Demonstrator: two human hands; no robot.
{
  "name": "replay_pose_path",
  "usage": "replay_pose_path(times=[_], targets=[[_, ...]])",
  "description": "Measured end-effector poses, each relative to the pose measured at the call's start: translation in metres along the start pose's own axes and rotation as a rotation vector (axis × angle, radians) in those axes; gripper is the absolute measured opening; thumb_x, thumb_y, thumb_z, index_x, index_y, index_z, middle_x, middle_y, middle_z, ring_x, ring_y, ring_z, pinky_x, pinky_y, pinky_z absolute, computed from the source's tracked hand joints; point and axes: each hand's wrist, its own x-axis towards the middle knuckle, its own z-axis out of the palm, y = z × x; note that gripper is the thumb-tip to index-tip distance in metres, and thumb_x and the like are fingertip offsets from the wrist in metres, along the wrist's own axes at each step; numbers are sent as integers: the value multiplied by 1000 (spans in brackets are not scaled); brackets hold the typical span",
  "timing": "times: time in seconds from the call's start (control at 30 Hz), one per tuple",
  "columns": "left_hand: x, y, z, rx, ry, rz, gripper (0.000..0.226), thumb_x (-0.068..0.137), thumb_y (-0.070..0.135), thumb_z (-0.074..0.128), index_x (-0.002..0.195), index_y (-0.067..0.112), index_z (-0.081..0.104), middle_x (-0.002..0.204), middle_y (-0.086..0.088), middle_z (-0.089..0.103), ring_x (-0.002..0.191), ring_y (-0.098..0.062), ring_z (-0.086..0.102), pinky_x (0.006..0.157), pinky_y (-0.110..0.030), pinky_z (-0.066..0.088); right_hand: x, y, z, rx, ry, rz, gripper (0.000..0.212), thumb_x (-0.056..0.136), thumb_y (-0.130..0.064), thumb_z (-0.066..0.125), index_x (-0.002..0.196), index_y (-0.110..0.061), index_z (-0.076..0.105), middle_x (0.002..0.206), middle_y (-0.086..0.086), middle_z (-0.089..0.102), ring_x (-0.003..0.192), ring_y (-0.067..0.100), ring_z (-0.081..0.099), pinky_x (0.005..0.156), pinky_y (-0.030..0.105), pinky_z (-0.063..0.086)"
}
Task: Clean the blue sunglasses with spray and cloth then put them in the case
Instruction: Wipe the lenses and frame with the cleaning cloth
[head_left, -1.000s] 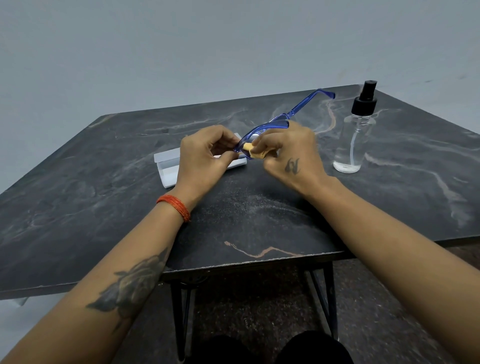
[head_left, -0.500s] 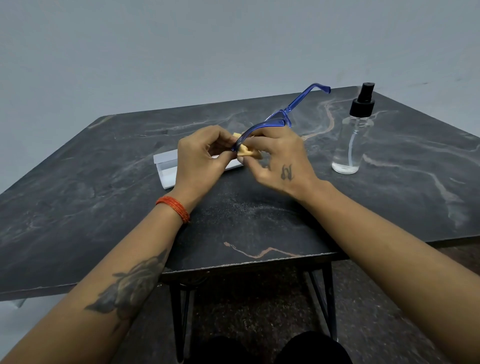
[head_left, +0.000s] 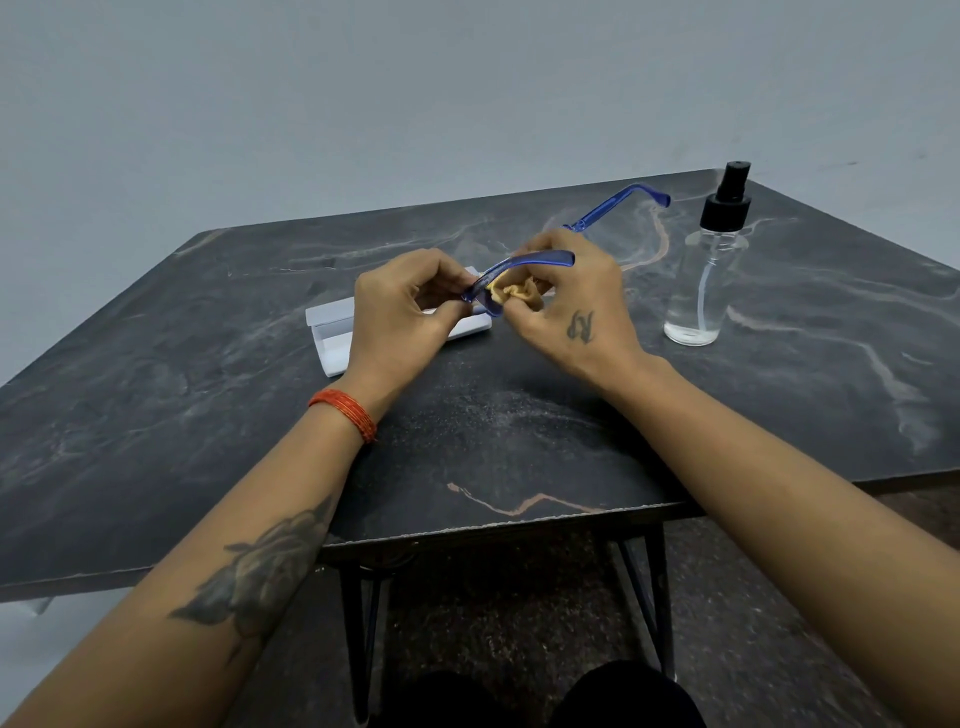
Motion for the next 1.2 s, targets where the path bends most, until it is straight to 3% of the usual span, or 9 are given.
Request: replay_pose_path(times=[0.17,0.3,0.47,0.57,0.8,1.0,1.1,1.2], targets=[[-1,2,0,-1,-13,3,22,66,-12,72,80,5,66,75,17,59,69,10,60,68,-7,49,1,2,3,-44,30,15,15,79,-11,65,92,-7,72,90,10,68,82,24,59,73,29,45],[-2,2,0,-4,-20,10,22,67,-10,74,81,6,67,76,15,60,70,9,61,69,-9,51,0,-2,5,-36,-20,-53,12,76,-6,68,86,-11,73,82,5,70,79,24,59,69,24,38],[-3,1,1,-7,-35,13,30,67,-7,74,83,16,63,78,15,61,71,5,62,70,-13,53,0,-1,2,40,-42,-27,14,67,-3,69,77,-12,74,70,-4,65,71,20,59,66,38,50],[-1,1,1,1,-34,25,30,67,-5,75,83,17,63,77,13,60,70,6,61,69,-11,51,2,0,3,39,-39,-36,15,67,-3,68,77,-13,74,73,1,69,71,21,60,66,39,50],[-1,2,2,-15,-47,12,25,68,-6,74,84,10,66,79,4,65,72,-1,64,71,-17,54,2,4,4,-61,18,-47,11,77,-9,66,86,-10,72,83,8,67,79,24,58,67,19,32],[1,3,3,22,-58,38,24,68,-7,73,84,10,67,79,2,65,71,-3,64,70,-18,55,3,5,5,-157,35,17,11,74,-13,63,79,-4,67,82,11,63,75,25,56,64,32,42],[-1,1,2,30,-45,18,24,68,-6,73,84,10,67,79,5,64,70,2,62,69,-16,54,1,5,6,-86,20,-11,7,70,-14,67,71,-7,67,71,6,63,63,19,53,59,27,40],[1,2,2,17,-41,19,20,68,-3,75,83,6,67,78,1,65,70,-3,63,69,-17,54,2,2,6,-17,58,-92,5,67,-9,69,70,-11,66,64,-10,52,59,3,43,55,19,34]])
